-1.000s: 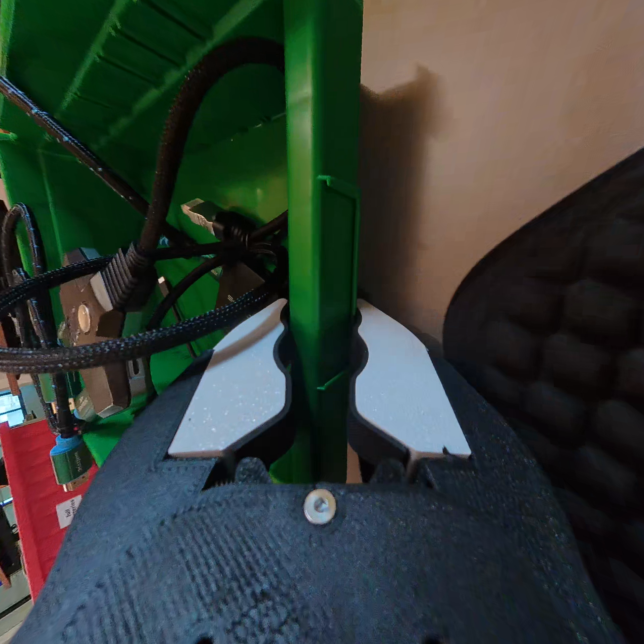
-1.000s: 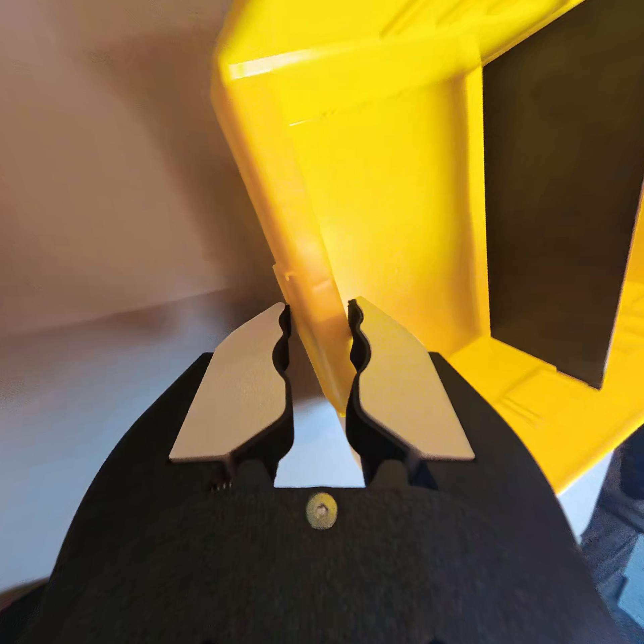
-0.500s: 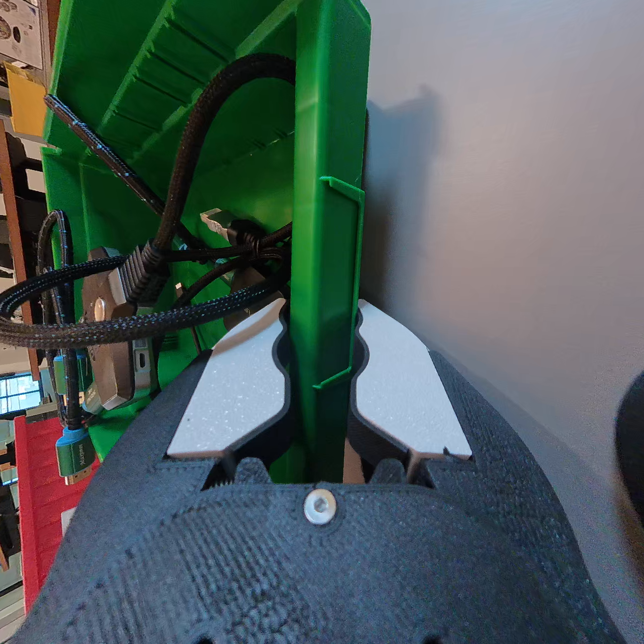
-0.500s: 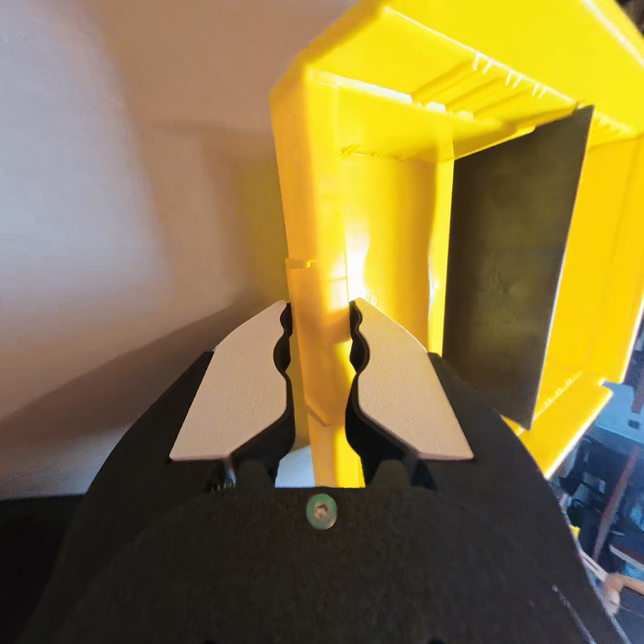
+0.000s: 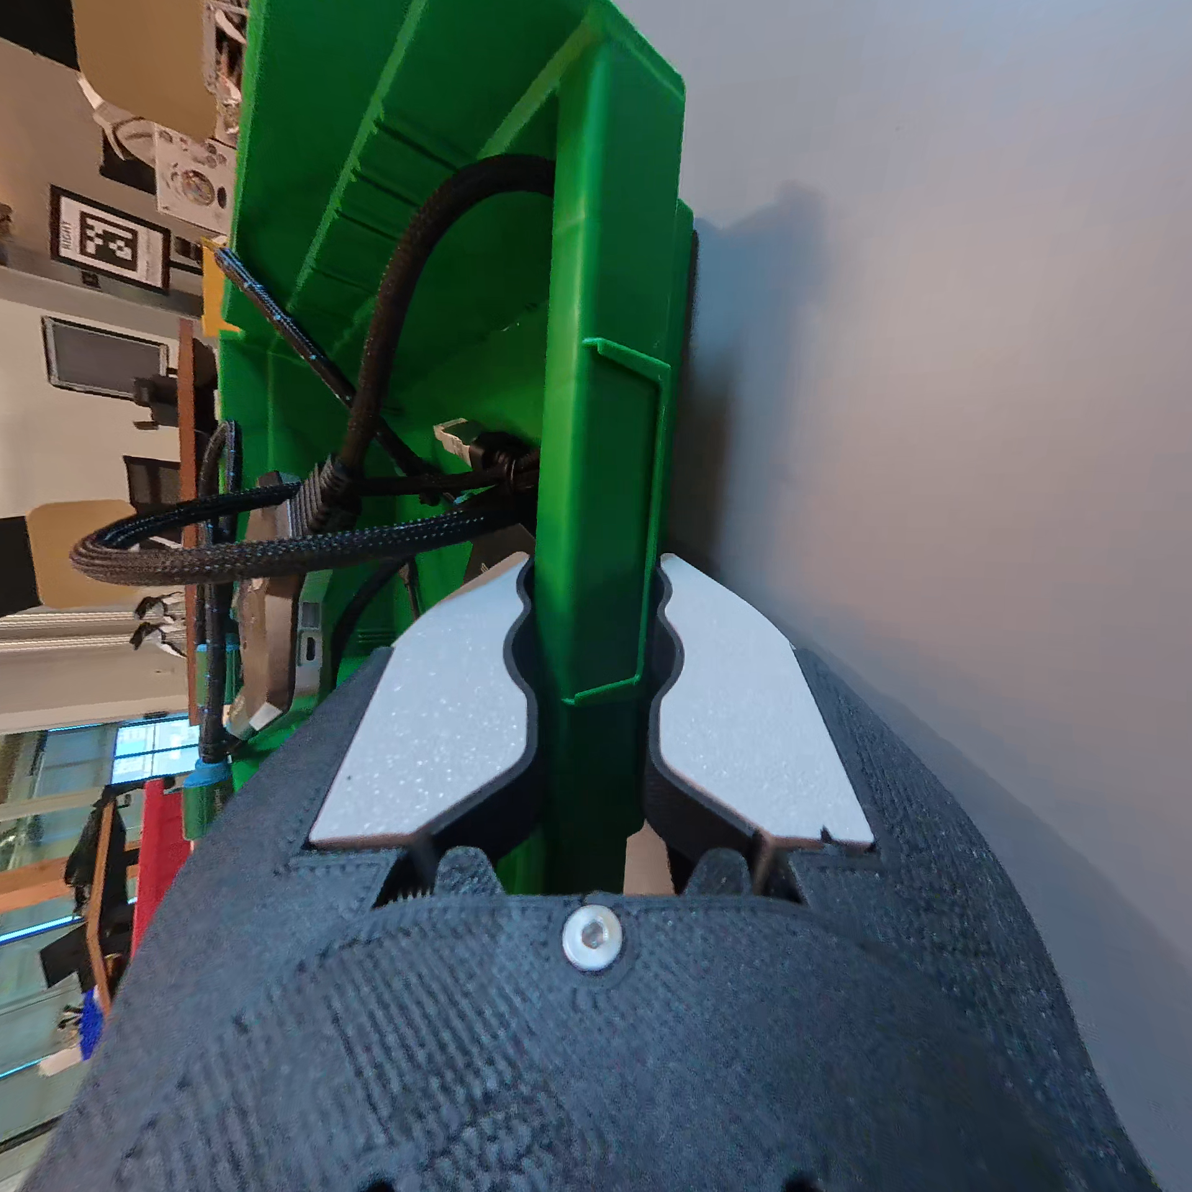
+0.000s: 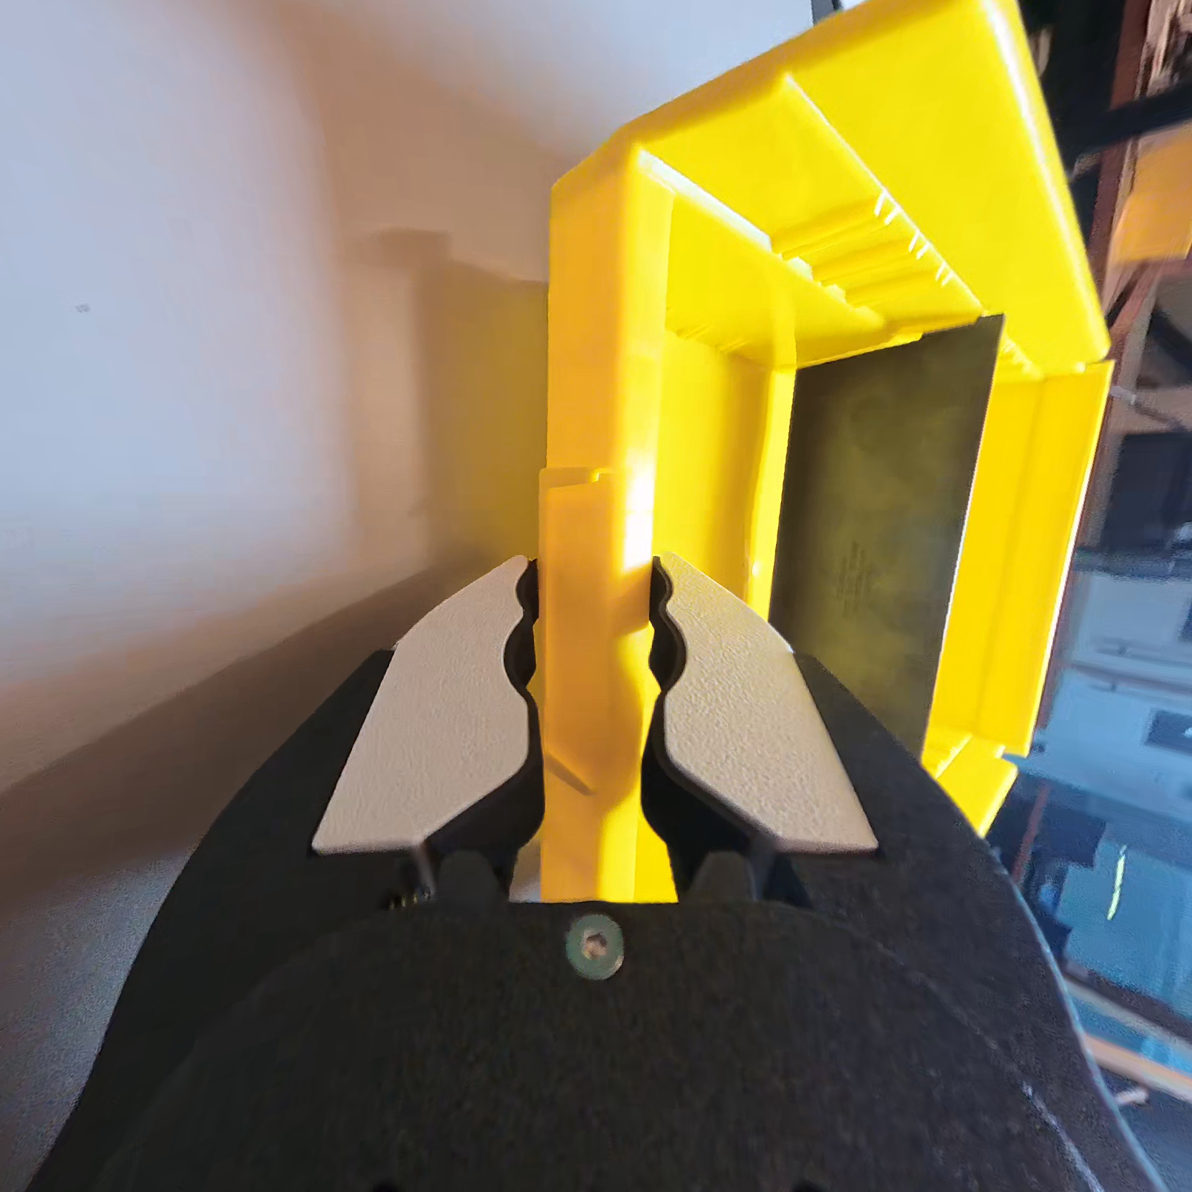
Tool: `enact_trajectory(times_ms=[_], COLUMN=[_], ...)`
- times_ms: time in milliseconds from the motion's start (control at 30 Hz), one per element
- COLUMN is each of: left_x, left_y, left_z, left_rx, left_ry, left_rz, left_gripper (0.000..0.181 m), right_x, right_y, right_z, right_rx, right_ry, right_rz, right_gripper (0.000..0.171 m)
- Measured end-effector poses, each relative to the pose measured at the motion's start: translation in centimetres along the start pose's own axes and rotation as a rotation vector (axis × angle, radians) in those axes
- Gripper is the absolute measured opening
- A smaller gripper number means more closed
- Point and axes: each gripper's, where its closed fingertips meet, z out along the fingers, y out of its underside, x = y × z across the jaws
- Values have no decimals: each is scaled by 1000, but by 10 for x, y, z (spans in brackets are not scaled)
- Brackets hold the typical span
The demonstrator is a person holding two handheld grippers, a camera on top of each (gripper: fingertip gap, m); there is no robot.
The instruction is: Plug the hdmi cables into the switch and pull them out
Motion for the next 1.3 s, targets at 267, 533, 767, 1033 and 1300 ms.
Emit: enact_trajectory(times_ms=[267, 533, 767, 1033, 1300], left_x=[3, -84, -111, -100, -149], left_y=[-17, -15, 35, 53, 28], left_z=[-17, -77, -17, 33, 14], left_rx=[103, 222, -211, -446, -289], left_ry=[119, 70, 35, 130, -156], left_rz=[-163, -425, -202, -62, 53], left_gripper=[37, 40, 51, 63, 37], right_x=[1, 2, -19, -28, -21], right_y=[1, -72, -104, -104, -112], right_z=[-7, -84, -94, -107, -118], right_rx=[67, 532, 701, 812, 884], right_ry=[51, -111, -411, -486, -426], right_rz=[-65, 355, 656, 704, 666], right_gripper=[34, 52, 51, 52, 37])
